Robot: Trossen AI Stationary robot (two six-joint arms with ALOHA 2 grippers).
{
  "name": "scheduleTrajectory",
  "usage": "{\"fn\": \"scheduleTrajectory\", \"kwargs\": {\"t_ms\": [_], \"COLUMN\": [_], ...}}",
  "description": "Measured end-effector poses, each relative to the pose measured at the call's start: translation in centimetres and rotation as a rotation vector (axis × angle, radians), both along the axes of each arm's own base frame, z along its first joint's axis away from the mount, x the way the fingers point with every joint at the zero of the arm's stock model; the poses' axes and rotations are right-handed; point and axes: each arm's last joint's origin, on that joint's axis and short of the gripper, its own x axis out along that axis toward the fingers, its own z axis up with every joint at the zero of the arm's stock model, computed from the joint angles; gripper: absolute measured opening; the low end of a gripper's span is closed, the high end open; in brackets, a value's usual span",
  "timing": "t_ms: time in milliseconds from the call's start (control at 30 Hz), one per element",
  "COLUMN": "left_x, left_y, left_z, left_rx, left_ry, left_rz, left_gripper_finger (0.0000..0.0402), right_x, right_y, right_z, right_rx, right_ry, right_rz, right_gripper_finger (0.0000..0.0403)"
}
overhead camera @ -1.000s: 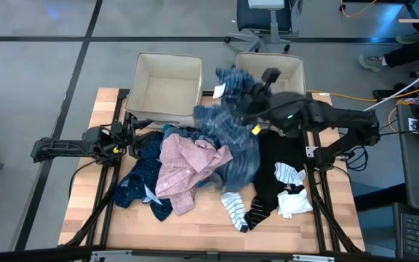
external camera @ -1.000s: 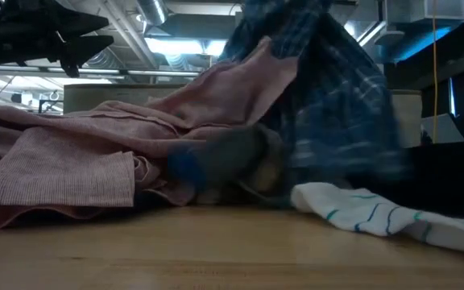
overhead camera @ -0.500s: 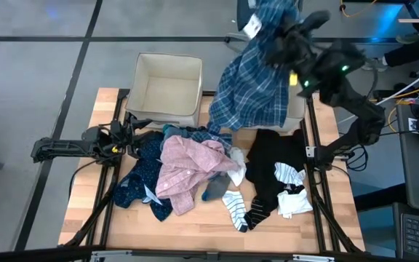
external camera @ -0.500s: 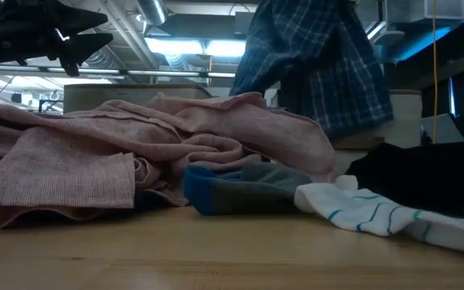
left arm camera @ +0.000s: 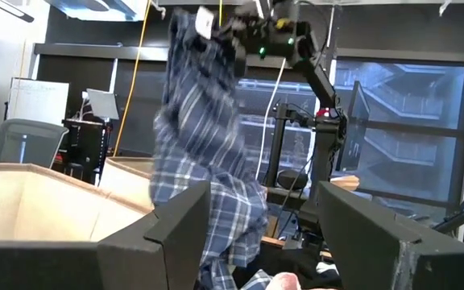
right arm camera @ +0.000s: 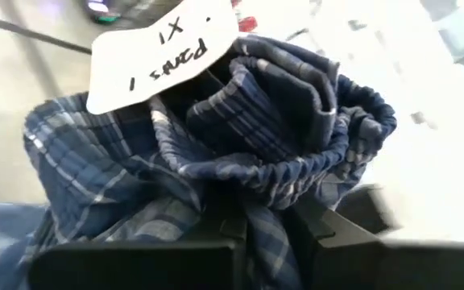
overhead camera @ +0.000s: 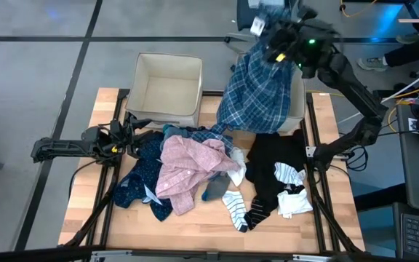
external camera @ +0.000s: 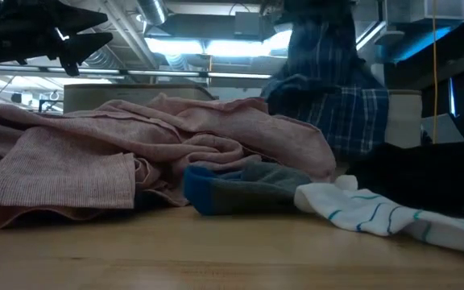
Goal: Sort clothes
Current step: Put the blue pants into the right laundry organizer
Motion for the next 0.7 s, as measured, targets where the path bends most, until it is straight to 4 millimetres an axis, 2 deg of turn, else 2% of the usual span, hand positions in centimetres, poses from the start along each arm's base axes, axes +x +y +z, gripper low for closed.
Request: {"fn": "scheduleTrajectory", "kwargs": {"t_ms": [133,300,400,533,700], "left_x": [0.0,0.0,0.0,0.0,0.0], "left_y": [0.0,0.0,0.0,0.0,0.0], "left_z": [0.0,-0.1,-0.1,-0.1,-0.1], "left_rx": [0.002,0.006,0.006,0.006,0.021], "left_ry": [0.001,0.009,0.009,0.009,0.014], "left_rz": [0.000,0.002,0.002,0.003,0.008], "left_gripper_finger": [0.0217,0.0217,0.0217,0.0217,0.0217], "right_x": [-0.5,-0.7,-1.0,-0.7,-1.0], "right_y": [-1.2,-3.1,-3.8,-4.0,-3.6], "right_z": [-4.0,-11.0,-14.5,-19.9,-24.1], "right_rx": [0.097,0.198,0.239,0.335,0.432], "right_ry": [-0.016,0.008,-0.018,0.006,0.001], "right_rz": [-0.029,-0.105,-0.125,-0.118,-0.123], "right_gripper_finger": [0.0036,0.0036,0.0036,0.0037,0.0041]}}
